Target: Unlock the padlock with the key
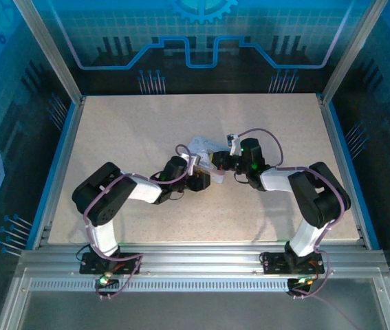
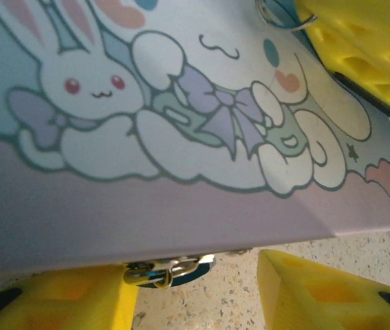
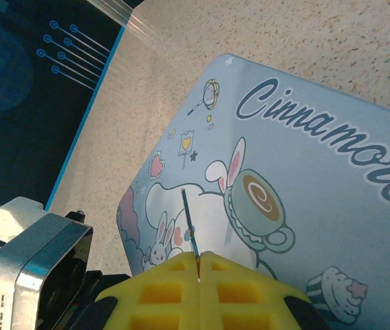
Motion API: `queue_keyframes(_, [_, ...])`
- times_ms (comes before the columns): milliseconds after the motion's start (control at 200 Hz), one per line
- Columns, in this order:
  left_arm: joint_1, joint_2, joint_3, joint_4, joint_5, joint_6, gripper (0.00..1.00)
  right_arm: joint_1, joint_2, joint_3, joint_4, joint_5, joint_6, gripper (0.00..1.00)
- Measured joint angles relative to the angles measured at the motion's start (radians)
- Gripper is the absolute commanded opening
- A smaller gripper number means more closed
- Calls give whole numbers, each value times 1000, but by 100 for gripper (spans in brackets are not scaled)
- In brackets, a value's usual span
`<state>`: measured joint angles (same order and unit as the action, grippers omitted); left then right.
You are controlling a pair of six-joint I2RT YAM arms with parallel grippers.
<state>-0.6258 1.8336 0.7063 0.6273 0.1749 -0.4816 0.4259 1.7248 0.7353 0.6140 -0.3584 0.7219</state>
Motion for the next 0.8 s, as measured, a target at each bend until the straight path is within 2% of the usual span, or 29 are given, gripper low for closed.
queue_keyframes(800, [0, 32, 0, 43, -33, -116, 31, 7, 6, 0, 15, 3, 10, 0])
